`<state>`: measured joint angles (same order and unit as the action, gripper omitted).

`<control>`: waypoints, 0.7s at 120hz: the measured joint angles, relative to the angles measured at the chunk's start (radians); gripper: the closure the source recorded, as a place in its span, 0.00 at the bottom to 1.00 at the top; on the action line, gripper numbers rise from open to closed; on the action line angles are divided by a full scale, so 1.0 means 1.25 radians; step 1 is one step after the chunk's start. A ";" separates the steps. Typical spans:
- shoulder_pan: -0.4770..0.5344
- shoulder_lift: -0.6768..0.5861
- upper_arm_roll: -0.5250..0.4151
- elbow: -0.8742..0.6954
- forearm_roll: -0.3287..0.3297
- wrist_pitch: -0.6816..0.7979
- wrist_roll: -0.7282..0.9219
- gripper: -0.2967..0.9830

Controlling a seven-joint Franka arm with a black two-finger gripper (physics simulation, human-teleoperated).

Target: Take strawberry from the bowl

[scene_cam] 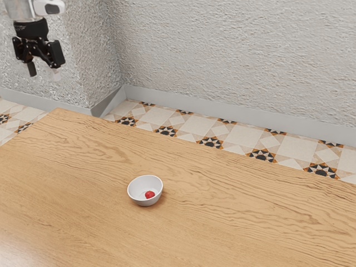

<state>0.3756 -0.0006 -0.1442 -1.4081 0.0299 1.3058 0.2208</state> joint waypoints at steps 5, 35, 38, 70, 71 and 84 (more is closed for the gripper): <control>-0.002 0.000 0.000 0.000 -0.001 0.003 0.002 0.23; 0.010 -0.011 -0.069 0.224 0.006 -0.062 0.012 0.23; -0.003 -0.001 -0.071 0.223 0.006 -0.067 0.013 0.23; -0.106 0.019 -0.106 -0.294 -0.017 0.173 0.005 0.23; -0.111 0.029 -0.106 -0.300 -0.014 0.187 0.004 0.23; -0.134 0.172 -0.099 -0.325 0.005 0.370 -0.011 0.23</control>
<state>0.2083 0.2148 -0.2678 -1.8149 0.0355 1.7684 0.2076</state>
